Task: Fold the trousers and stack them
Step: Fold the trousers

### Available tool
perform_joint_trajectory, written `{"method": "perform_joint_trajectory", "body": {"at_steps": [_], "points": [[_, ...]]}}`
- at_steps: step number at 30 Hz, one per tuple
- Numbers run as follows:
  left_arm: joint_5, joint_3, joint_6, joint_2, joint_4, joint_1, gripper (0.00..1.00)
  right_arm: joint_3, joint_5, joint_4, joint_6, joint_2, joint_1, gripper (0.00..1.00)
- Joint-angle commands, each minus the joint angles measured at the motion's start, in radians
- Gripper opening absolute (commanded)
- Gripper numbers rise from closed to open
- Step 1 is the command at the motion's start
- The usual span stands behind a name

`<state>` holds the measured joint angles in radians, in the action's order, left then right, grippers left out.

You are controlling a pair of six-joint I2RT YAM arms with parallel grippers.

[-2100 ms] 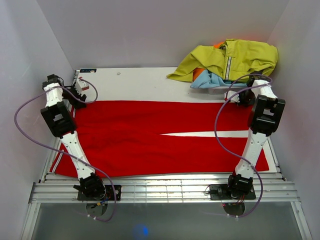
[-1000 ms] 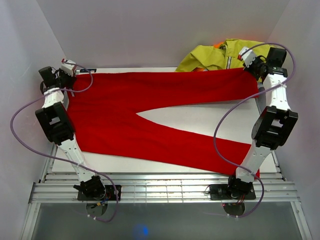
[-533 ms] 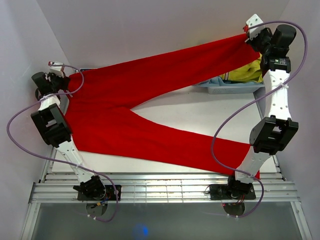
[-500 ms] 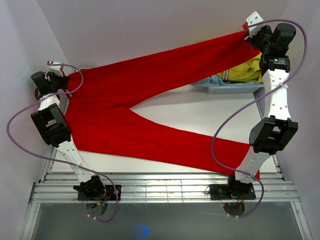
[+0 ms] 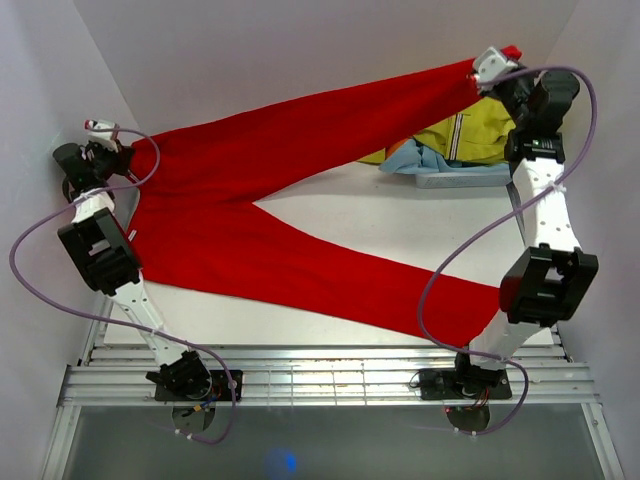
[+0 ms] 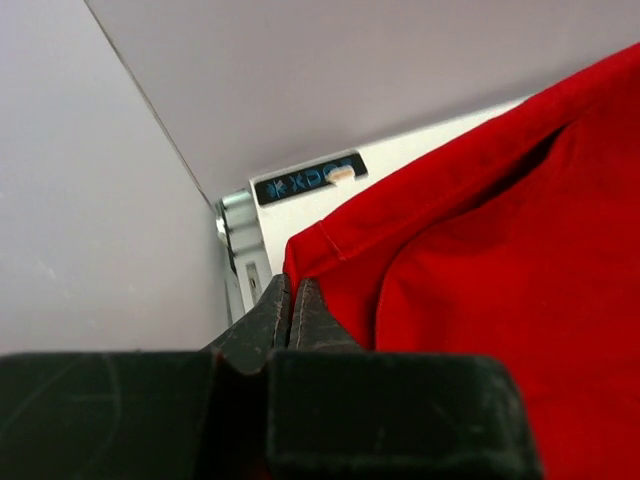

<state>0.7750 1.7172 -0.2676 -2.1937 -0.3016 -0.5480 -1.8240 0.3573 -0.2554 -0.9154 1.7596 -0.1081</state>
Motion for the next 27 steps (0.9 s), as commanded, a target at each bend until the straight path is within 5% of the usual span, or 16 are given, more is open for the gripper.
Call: {"method": "perform_joint_trajectory", "body": {"at_steps": [1,19,23,27], "points": [[0.099,-0.082,-0.103,0.101,-0.03,-0.056,0.0,0.219,0.162,-0.122,-0.12,-0.199,-0.045,0.08],[0.312,-0.488,-0.444,0.364,0.108,-0.253,0.0,0.827,0.475,0.236,-0.448,-0.79,-0.277,0.08],[0.348,-0.475,-0.667,0.373,0.393,-0.319,0.0,0.965,0.551,0.272,-0.528,-0.886,-0.379,0.08],[0.328,-0.495,-0.986,0.373,0.652,-0.332,0.0,1.046,0.611,0.494,-0.741,-0.953,-0.439,0.08]]}}
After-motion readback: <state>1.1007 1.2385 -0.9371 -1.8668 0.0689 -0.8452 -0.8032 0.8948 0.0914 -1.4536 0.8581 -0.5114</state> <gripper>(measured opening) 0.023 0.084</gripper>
